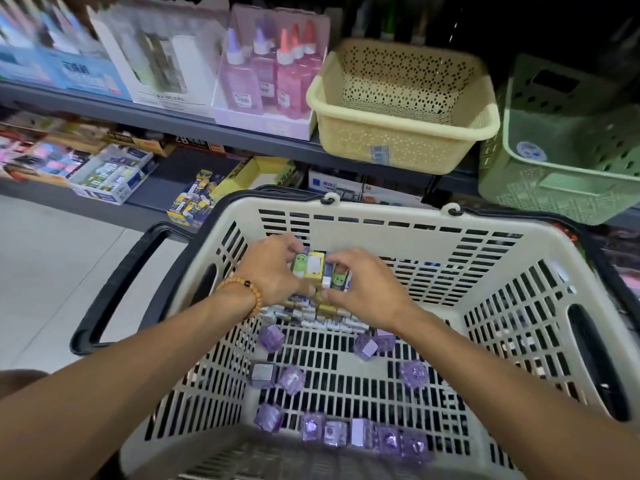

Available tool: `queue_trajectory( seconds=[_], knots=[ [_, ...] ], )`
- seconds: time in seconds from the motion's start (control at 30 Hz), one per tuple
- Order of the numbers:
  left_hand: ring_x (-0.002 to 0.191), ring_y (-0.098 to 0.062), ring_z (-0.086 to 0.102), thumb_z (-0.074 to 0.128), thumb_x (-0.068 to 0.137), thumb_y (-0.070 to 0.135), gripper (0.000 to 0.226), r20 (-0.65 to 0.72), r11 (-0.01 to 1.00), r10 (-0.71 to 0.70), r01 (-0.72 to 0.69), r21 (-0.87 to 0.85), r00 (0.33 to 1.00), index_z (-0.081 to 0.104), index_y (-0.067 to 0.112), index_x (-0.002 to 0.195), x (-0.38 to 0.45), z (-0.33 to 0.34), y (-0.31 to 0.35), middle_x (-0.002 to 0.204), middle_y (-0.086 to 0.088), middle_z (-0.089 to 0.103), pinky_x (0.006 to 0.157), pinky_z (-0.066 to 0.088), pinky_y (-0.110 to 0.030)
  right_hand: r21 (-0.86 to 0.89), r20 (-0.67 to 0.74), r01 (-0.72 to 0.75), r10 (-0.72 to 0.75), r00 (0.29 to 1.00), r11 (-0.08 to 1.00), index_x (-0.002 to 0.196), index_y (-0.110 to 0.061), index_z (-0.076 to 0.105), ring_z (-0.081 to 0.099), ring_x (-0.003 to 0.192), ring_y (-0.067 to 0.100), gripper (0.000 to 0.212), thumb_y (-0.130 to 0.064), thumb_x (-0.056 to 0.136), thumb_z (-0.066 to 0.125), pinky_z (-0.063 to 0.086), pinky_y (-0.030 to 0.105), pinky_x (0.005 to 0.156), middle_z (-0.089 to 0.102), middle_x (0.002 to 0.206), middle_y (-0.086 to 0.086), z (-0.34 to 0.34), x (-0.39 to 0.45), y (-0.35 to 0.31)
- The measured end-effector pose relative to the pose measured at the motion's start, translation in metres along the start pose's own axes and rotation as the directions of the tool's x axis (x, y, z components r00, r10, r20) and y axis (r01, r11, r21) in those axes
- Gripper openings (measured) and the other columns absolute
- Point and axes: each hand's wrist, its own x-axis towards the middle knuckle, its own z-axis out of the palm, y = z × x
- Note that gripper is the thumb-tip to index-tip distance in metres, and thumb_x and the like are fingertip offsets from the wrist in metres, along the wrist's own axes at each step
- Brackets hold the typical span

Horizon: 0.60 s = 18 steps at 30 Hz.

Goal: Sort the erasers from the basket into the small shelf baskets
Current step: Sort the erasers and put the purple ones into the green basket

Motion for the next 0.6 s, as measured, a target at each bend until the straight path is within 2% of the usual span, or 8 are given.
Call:
queue_trajectory(
  seconds=[0.1, 0.2, 0.27, 0.3, 0.37, 0.47, 0.53, 0.6],
  knots=[
    [0.093, -0.014, 0.054, 0.085, 0.067, 0.014, 0.057, 0.031, 0.993, 0.083, -0.085, 0.084, 0.996, 0.058, 0.023, 0.117, -0.001, 0.001, 0.0, 0.11, 0.002, 0.061, 0.086, 0.051, -0.032, -0.077, -0.001, 0.026, -0.026, 1.0, 0.997, 0.128, -0.023, 0.056, 0.055, 0.102, 0.014, 0.049, -0.029, 0.083, 0.074, 0.044, 0.032, 0.092, 0.057, 0.112, -0.006, 0.005, 0.004, -0.005],
    [0.096, -0.016, 0.054, 0.083, 0.071, 0.018, 0.055, 0.014, 0.976, 0.142, -0.143, 0.167, 0.99, 0.055, 0.023, 0.118, -0.008, 0.0, 0.001, 0.109, 0.002, 0.058, 0.085, 0.047, -0.03, 0.039, 0.002, -0.061, 0.061, 0.998, 0.997, 0.125, -0.028, 0.059, 0.057, 0.081, 0.004, 0.044, -0.032, 0.084, 0.074, 0.049, 0.03, 0.079, 0.059, 0.097, -0.015, -0.007, -0.006, -0.003],
    [0.09, -0.014, 0.053, 0.079, 0.074, 0.029, 0.046, -0.005, 0.953, 0.203, -0.197, 0.23, 0.979, 0.052, 0.027, 0.112, -0.017, 0.001, 0.001, 0.103, 0.006, 0.054, 0.077, 0.043, -0.028, 0.113, -0.007, -0.171, 0.173, 0.985, 0.979, 0.116, -0.026, 0.063, 0.063, 0.074, 0.004, 0.028, -0.028, 0.089, 0.069, 0.056, 0.029, 0.073, 0.063, 0.085, -0.013, -0.02, -0.022, 0.009],
    [0.088, -0.014, 0.054, 0.076, 0.077, 0.033, 0.037, 0.015, 0.937, 0.249, -0.245, 0.251, 0.968, 0.051, 0.029, 0.105, -0.024, 0.002, 0.0, 0.098, 0.007, 0.054, 0.075, 0.043, -0.027, 0.097, -0.002, -0.218, 0.22, 0.976, 0.971, 0.106, -0.025, 0.065, 0.065, 0.072, 0.006, 0.015, -0.026, 0.091, 0.066, 0.057, 0.028, 0.072, 0.064, 0.08, -0.012, -0.025, -0.033, 0.017],
    [0.09, -0.015, 0.058, 0.069, 0.083, 0.039, 0.025, 0.181, 0.892, 0.298, -0.341, 0.298, 0.937, 0.05, 0.031, 0.097, -0.038, 0.008, -0.003, 0.095, 0.007, 0.057, 0.076, 0.046, -0.029, -0.032, 0.07, -0.279, 0.281, 0.957, 0.96, 0.094, -0.026, 0.064, 0.065, 0.079, 0.012, 0.004, -0.029, 0.092, 0.064, 0.055, 0.029, 0.074, 0.066, 0.084, -0.01, -0.033, -0.053, 0.034],
    [0.109, -0.021, 0.056, 0.062, 0.088, 0.042, 0.041, 0.491, 0.818, 0.119, -0.365, 0.444, 0.863, 0.052, 0.023, 0.122, -0.047, 0.021, -0.014, 0.119, -0.002, 0.06, 0.09, 0.047, -0.033, -0.194, 0.311, -0.318, 0.366, 0.877, 0.928, 0.103, -0.022, 0.061, 0.06, 0.087, 0.015, 0.021, -0.039, 0.091, 0.064, 0.049, 0.03, 0.071, 0.062, 0.096, -0.003, -0.022, -0.07, 0.046],
    [0.117, -0.027, 0.053, 0.061, 0.089, 0.042, 0.062, 0.575, 0.764, -0.043, -0.344, 0.546, 0.817, 0.038, 0.016, 0.14, -0.046, 0.03, -0.023, 0.131, -0.01, 0.053, 0.095, 0.045, -0.035, -0.173, 0.405, -0.339, 0.381, 0.831, 0.925, 0.105, -0.021, 0.055, 0.058, 0.084, 0.017, 0.025, -0.039, 0.091, 0.064, 0.045, 0.028, 0.066, 0.06, 0.098, 0.0, -0.007, -0.072, 0.047],
    [0.117, -0.031, 0.051, 0.062, 0.089, 0.042, 0.066, 0.606, 0.712, -0.126, -0.354, 0.607, 0.786, 0.034, 0.012, 0.141, -0.046, 0.038, -0.03, 0.13, -0.015, 0.05, 0.094, 0.045, -0.037, -0.12, 0.398, -0.339, 0.358, 0.845, 0.933, 0.119, -0.018, 0.052, 0.058, 0.093, 0.019, 0.037, -0.036, 0.09, 0.066, 0.046, 0.029, 0.075, 0.058, 0.108, 0.001, 0.005, -0.074, 0.047]
  ],
)
